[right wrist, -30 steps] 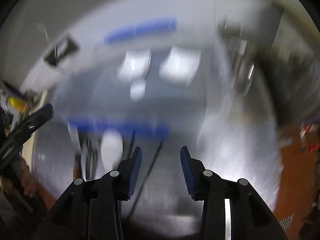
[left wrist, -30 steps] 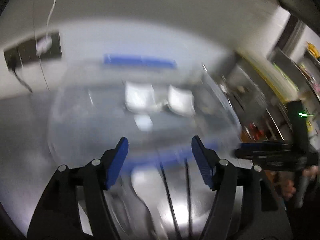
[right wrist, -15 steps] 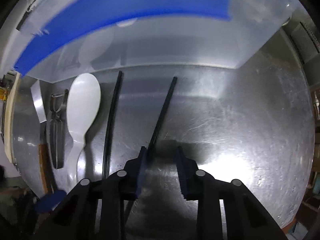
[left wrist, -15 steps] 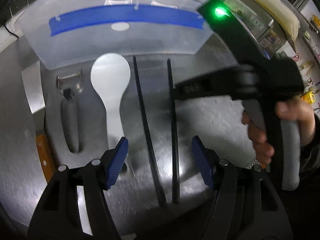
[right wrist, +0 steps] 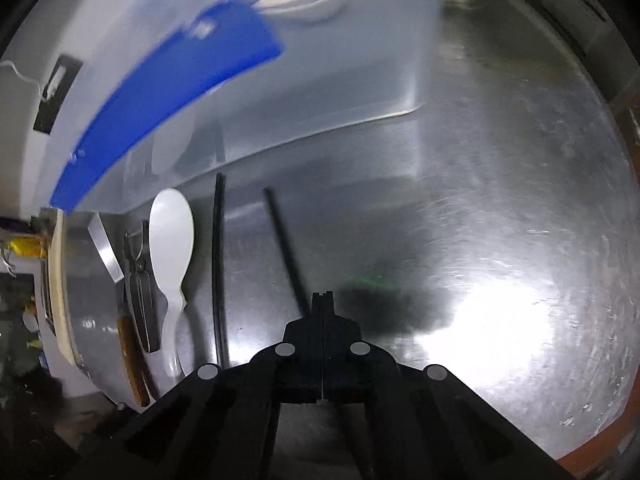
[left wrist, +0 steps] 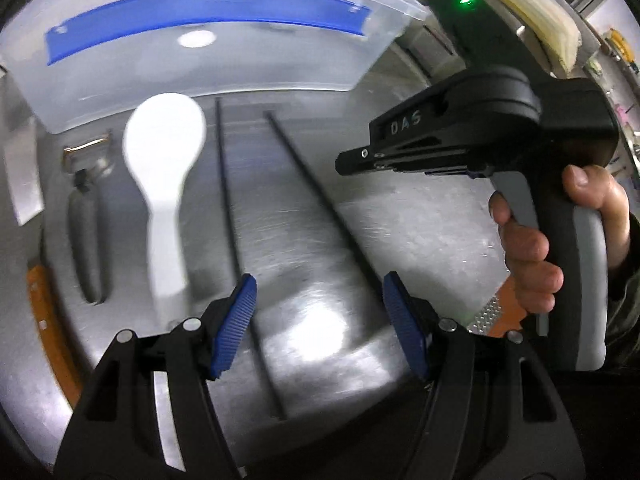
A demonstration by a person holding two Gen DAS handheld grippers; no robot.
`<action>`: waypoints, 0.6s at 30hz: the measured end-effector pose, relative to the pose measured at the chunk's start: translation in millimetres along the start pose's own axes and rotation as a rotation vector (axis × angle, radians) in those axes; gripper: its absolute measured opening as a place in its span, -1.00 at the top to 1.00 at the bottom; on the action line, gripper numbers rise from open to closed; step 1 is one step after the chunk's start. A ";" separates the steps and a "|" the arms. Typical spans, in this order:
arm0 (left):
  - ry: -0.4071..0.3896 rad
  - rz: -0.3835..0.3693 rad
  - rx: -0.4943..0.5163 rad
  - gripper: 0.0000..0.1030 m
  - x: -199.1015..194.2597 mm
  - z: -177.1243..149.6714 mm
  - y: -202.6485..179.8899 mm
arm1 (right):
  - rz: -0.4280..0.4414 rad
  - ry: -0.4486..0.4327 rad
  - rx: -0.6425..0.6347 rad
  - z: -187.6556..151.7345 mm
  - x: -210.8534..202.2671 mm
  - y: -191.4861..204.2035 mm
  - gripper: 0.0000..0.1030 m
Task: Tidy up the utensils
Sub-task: 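Grasp a black chopstick with the right tool while the left tool grasps another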
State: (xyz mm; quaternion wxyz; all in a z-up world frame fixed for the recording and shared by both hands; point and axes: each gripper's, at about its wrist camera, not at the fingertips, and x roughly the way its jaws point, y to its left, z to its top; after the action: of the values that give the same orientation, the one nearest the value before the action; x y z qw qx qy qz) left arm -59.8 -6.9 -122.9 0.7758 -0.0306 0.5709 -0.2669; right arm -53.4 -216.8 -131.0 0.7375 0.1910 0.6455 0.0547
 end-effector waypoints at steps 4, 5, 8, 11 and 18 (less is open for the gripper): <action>0.027 -0.023 -0.010 -0.22 10.6 1.8 -4.9 | -0.016 0.035 -0.044 -6.5 -5.2 -6.7 0.98; 0.028 -0.025 -0.008 -0.22 11.2 2.6 -6.2 | -0.018 0.032 -0.075 -11.7 -8.4 -4.8 0.93; 0.034 -0.028 -0.017 -0.22 5.1 -0.5 -2.1 | -0.075 0.030 -0.240 -33.5 -10.8 15.6 0.48; 0.000 0.014 -0.077 -0.22 -11.6 -2.1 22.5 | -0.142 -0.001 -0.343 -53.7 -23.5 11.5 0.36; -0.091 -0.038 -0.358 -0.22 -37.3 8.6 85.8 | -0.124 0.116 -0.506 -107.8 -4.9 18.3 0.36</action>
State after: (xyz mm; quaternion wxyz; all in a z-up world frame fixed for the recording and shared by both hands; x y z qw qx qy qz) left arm -27.2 81.1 -117.7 0.7777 -0.1910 0.5730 -0.1742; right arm -156.0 -178.7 -130.1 0.7253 -0.0426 0.6631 0.1800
